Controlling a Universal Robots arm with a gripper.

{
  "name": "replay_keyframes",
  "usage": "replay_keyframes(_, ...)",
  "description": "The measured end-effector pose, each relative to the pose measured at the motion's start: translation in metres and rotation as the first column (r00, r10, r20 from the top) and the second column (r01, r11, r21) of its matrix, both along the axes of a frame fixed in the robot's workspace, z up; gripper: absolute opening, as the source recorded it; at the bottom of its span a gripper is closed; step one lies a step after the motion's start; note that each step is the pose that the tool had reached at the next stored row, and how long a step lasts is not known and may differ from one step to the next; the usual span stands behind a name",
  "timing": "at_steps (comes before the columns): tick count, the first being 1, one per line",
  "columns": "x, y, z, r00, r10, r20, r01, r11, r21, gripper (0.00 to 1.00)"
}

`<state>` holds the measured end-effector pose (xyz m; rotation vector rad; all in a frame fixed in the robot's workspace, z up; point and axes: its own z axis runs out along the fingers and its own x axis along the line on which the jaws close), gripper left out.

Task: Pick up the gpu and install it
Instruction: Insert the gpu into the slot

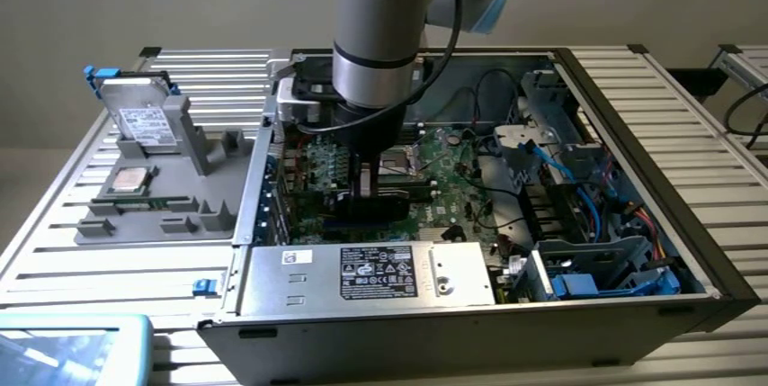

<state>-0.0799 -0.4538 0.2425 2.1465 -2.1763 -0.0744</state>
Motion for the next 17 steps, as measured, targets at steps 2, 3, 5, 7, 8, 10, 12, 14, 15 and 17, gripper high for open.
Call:
replay_keyframes(2,-0.0002,0.0000,-0.0004,1.0000,0.000,0.0000,0.000,1.0000,-0.0002,0.28)
replay_keyframes(3,-0.0003,0.0000,-0.0005,1.0000,0.000,-0.0001,0.000,1.0000,-0.0002,0.28)
replay_keyframes(5,-0.0005,0.0000,-0.0012,1.0000,0.000,-0.0001,0.000,1.0000,-0.0001,0.28)
replay_keyframes(7,-0.0005,0.0000,-0.0018,1.0000,0.000,-0.0003,0.000,1.0000,-0.0003,0.28)
replay_keyframes(8,-0.0005,0.0000,-0.0022,1.0000,0.000,-0.0003,0.000,1.0000,-0.0003,0.28)
replay_keyframes(10,-0.0005,0.0000,-0.0028,1.0000,0.000,-0.0004,0.000,1.0000,-0.0005,0.28)
replay_keyframes(12,-0.0005,-0.0001,-0.0028,1.0000,0.000,-0.0005,0.000,1.0000,-0.0006,0.28)
replay_keyframes(14,-0.0004,-0.0001,-0.0029,1.0000,0.000,-0.0006,0.000,1.0000,-0.0006,0.28)
replay_keyframes(15,-0.0004,-0.0001,-0.0029,1.0000,0.000,-0.0005,0.000,1.0000,-0.0006,0.28)
replay_keyframes(17,-0.0004,0.0000,-0.0030,1.0000,0.000,-0.0005,0.000,1.0000,-0.0006,0.28)
